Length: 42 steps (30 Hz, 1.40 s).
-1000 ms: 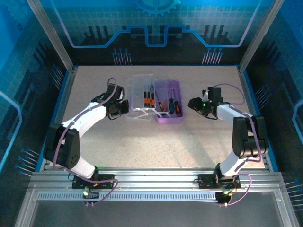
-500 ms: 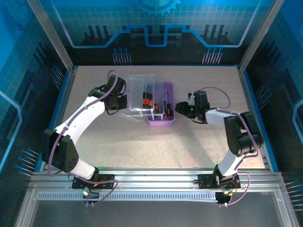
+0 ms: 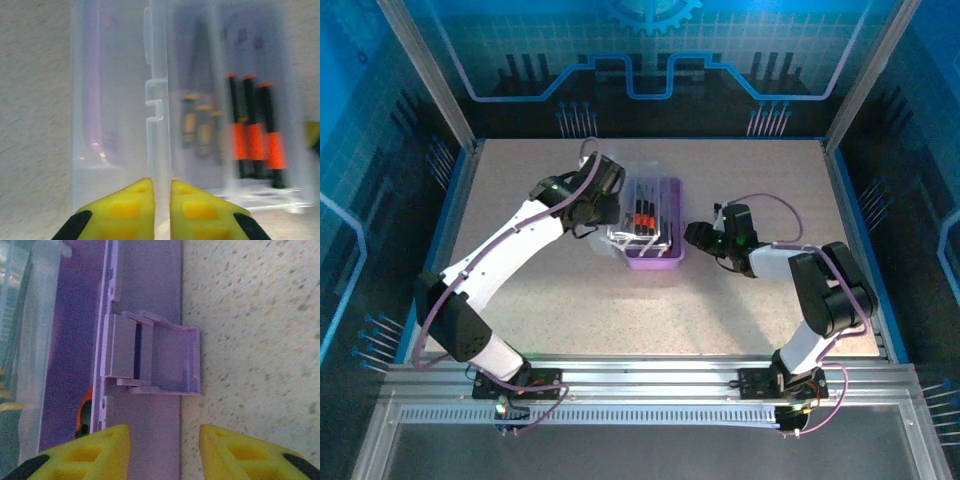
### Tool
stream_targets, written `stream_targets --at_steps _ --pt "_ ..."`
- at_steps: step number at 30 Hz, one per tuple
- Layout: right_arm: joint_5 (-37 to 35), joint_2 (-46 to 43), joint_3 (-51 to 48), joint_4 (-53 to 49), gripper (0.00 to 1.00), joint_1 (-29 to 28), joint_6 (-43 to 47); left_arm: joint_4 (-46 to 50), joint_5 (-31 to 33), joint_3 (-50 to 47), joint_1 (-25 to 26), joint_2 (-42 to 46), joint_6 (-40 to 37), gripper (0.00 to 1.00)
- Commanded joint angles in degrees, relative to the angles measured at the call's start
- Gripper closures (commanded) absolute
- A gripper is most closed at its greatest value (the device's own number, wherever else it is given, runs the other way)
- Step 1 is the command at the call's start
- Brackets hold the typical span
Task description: Pack the tool kit
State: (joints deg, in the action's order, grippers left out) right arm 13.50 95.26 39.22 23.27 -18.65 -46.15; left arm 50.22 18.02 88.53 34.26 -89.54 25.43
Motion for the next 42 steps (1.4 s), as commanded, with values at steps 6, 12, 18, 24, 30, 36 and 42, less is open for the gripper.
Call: stream_targets --at_steps 6,12,18,24,30,36,42 --pt "5.01 -0.36 -1.12 0.16 0.55 -4.02 0.03 -1.19 -11.6 5.67 4.88 -6.13 1.58 0.88" --pt "5.27 0.54 -1.25 1.05 0.55 -4.02 -0.76 -1.58 -11.43 6.41 5.65 -6.53 2.25 0.88" --pt "3.98 -0.52 -1.85 0.82 0.54 -4.02 -0.69 -1.37 -10.46 6.24 5.7 -5.91 2.1 0.83" --pt "2.41 -1.71 -2.39 0.26 0.54 -4.02 -0.29 -0.43 -6.21 7.42 4.64 -7.14 -1.85 0.63" --pt "-0.17 -3.76 -3.87 0.68 0.52 -4.2 0.16 1.65 -4.77 11.44 -1.68 -11.69 -3.83 0.18" --pt "-2.91 -5.04 -4.37 -0.24 0.49 -4.2 1.49 2.16 -6.68 14.95 -6.17 -16.57 -4.71 0.01" --pt "-4.18 -5.57 -4.41 -0.95 0.46 -4.15 2.99 7.0 -9.88 21.85 -5.88 -23.81 -5.9 0.01"
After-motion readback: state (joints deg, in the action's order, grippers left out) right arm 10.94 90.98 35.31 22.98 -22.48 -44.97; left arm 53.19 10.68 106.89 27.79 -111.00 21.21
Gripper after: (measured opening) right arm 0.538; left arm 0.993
